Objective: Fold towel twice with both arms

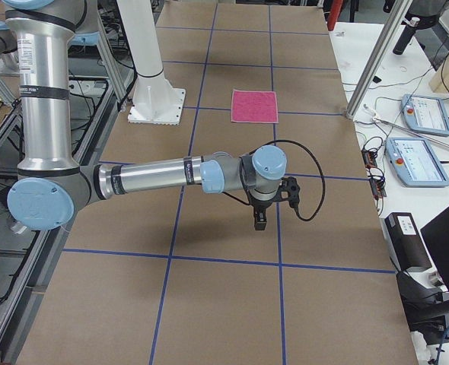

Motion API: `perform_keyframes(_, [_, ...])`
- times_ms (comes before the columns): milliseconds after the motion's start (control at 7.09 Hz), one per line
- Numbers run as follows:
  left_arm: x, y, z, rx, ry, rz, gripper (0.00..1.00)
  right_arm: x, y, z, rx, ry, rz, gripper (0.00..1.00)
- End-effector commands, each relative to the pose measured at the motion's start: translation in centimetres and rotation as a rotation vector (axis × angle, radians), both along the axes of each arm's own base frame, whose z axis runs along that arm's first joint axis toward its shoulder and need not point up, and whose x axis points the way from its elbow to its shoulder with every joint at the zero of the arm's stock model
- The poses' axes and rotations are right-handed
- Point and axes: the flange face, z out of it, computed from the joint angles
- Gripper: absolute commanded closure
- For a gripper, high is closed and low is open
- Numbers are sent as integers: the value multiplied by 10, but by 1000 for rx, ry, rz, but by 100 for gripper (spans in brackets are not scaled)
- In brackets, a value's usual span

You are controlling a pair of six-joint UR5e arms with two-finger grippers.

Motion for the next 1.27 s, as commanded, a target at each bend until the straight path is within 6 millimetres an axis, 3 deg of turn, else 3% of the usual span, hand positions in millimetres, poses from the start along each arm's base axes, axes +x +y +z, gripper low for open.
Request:
perform_keyframes(0, [1, 0, -3, 7, 2, 2, 0, -17, -1, -8, -25, -19, 11, 0])
perform_keyframes(282, [13, -11, -22, -50, 39, -99, 0, -62, -7, -30, -68, -43, 87, 0])
perform_keyframes(423, [34, -12, -34, -54, 75, -121, 0, -106, -6, -51, -105, -78, 130, 0])
perform_keyframes(564, [71, -20, -56, -91, 116, -135, 0, -147, -3, -69, -124, -97, 199, 0])
perform_keyframes(846, [127, -39, -111, -154, 181, -163, 0, -225, 13, -118, -229, -164, 279, 0])
perform_keyframes(987, [163, -44, -139, -184, 209, -154, 0, -272, 31, -152, -246, -170, 329, 1])
perform_keyframes(1128, [205, -42, -162, -206, 208, -168, 0, -319, 53, -174, -275, -178, 351, 1])
